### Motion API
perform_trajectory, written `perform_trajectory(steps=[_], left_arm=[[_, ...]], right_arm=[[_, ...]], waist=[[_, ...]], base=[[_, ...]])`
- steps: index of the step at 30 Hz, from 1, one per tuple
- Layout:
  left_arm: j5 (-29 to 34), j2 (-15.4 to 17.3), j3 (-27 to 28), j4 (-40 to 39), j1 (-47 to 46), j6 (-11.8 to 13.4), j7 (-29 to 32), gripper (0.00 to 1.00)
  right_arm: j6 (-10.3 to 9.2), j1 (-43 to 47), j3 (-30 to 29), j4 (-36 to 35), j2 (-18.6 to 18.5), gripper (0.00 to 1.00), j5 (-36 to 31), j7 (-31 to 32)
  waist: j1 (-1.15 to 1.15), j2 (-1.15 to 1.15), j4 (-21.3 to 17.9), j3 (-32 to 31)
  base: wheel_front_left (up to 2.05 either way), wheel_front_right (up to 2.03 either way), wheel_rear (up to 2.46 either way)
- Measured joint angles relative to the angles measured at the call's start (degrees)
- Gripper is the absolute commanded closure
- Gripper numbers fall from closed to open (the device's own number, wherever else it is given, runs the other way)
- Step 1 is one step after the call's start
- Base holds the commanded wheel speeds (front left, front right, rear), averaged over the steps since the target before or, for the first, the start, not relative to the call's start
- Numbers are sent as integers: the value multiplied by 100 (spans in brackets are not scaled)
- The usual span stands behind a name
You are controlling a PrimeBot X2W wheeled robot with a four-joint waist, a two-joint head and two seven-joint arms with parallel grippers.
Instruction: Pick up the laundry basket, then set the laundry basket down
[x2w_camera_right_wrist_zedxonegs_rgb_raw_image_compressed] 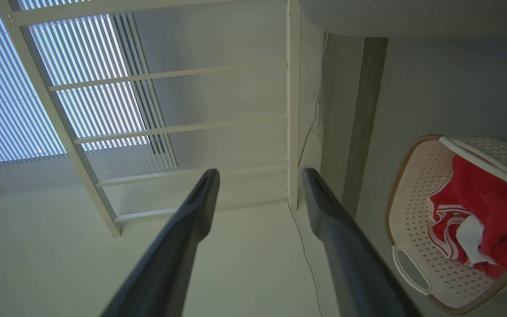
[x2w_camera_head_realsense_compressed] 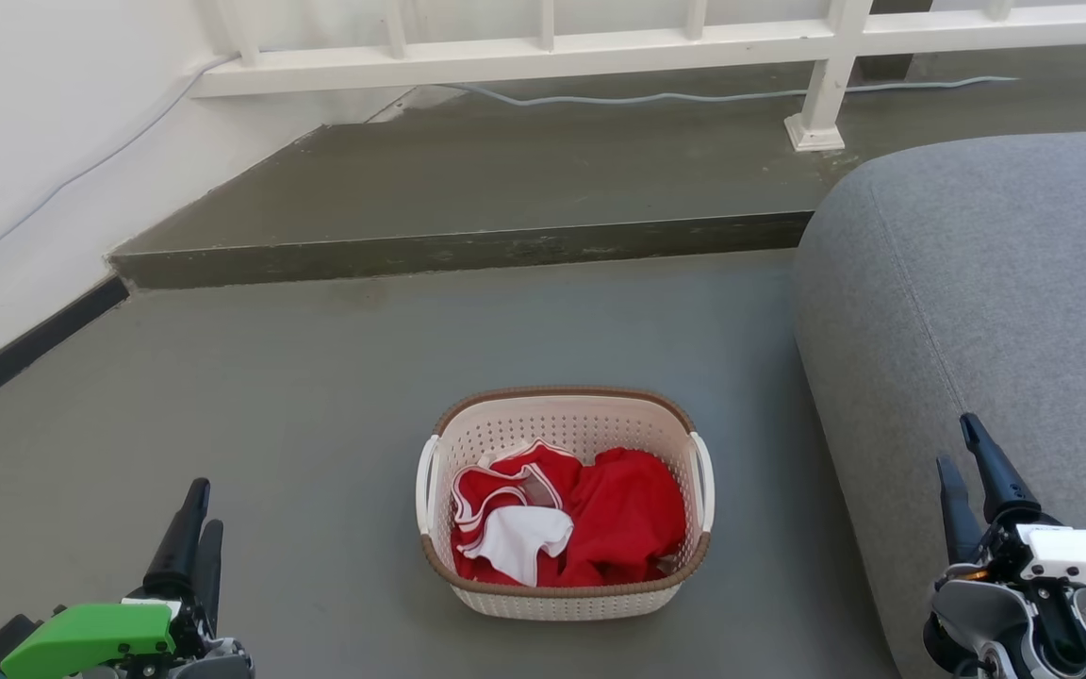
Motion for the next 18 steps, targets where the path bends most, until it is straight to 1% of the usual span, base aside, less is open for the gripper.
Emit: perform_trajectory(steps=[5, 13, 18], left_arm=[[7, 1, -14, -29, -1, 0, -51, 0], [197, 2, -162, -134, -5, 0, -229, 0], [466, 21, -237, -223, -16, 0, -346, 0]], right_arm=[[0, -1, 36, -54, 0, 0, -46, -52], [0, -17, 182, -223, -23, 0, -242, -203], [0, -22, 296, -311, -105, 0, -474, -324]], waist=[[0, 0, 5, 3], [0, 0, 13, 16], [0, 0, 18, 24]], base=[[0, 0, 0], [0, 0, 0], [0, 0, 0]])
